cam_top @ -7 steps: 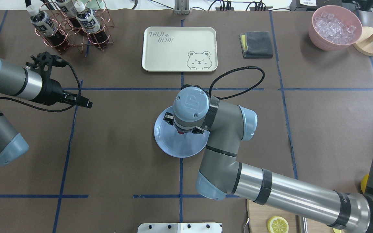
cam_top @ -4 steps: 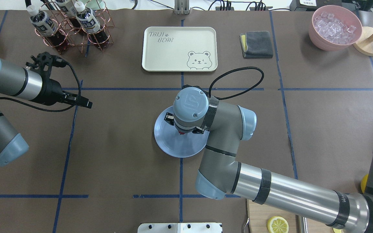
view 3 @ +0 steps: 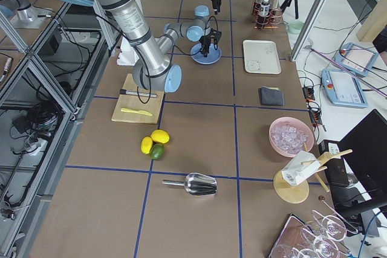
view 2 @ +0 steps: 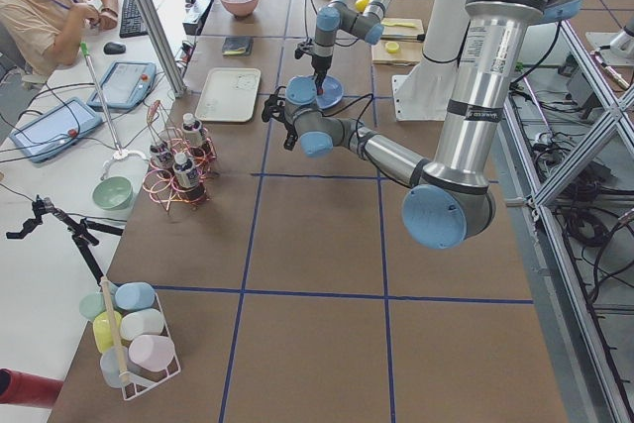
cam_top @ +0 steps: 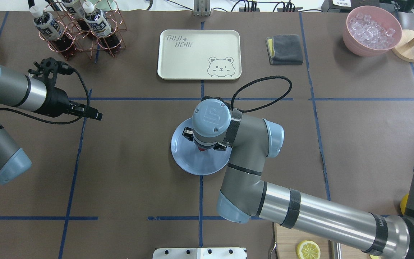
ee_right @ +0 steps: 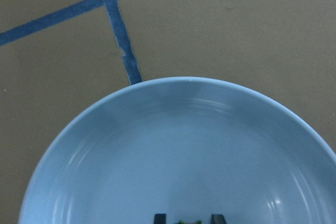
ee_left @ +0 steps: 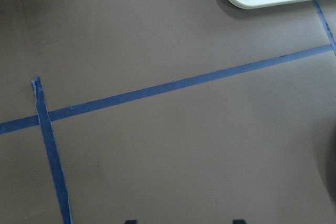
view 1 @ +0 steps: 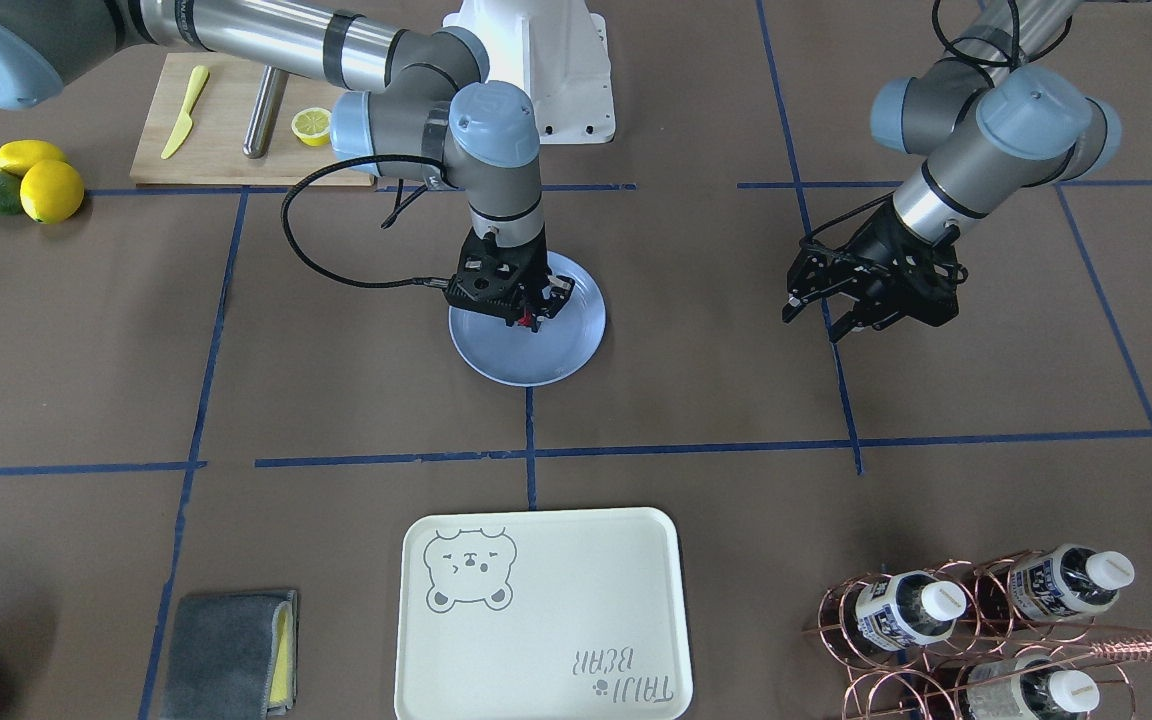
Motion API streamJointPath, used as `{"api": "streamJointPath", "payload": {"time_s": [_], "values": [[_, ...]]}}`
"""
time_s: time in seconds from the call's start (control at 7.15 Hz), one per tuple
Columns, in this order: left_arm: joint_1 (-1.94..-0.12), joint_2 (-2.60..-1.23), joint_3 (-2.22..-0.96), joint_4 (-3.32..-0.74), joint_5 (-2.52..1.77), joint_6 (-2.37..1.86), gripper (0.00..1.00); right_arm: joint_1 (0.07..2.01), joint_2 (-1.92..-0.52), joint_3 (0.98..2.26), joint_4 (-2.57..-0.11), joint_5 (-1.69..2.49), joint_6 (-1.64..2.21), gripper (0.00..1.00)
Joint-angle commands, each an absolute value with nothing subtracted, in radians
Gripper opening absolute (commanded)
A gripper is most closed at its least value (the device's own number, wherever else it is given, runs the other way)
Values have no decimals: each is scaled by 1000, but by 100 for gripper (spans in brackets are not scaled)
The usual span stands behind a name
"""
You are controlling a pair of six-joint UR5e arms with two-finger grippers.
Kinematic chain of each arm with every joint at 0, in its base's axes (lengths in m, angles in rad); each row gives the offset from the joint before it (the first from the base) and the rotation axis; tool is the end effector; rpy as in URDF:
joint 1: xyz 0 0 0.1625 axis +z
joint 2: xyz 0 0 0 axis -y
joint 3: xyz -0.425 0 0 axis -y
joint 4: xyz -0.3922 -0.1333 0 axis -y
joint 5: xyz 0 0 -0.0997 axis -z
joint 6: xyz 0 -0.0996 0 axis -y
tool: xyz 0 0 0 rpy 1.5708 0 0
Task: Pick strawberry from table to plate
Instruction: 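Lower the strawberry onto the plate and open the right gripper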
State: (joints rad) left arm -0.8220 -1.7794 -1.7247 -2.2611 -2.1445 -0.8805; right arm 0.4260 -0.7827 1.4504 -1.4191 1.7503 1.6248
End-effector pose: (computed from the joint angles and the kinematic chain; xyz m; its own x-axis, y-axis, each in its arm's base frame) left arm 0.3346 -0.4764 0.3940 0.4472 0.3044 -0.8410 0.0122 0.9381 0.3460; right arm -0.6343 -0.4147 0.2134 0.6052 0.3330 0.7231 -0.3209 0.9333 -0.1611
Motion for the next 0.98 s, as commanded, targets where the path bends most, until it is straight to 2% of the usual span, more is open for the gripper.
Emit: {"api": "streamJointPath", "payload": {"time_s": [0.0,0.28,0.7,0.84], "values": [[-822,-1778,-1729,-2261,-2145,-882,68,423,-782,1450,-1419,1750,1623,39],[-824,-1778,-1732,-2261,-2145,-882,68,423,-781,1451,-1420,1737,1621,100],[-824,-1775,-1735,-2261,-2145,-881,69,434,-769,1469,-1428,1730,1620,100],[-831,-1760,-1738,-2261,-2145,-877,68,464,-793,1526,-1434,1747,1620,100]]}}
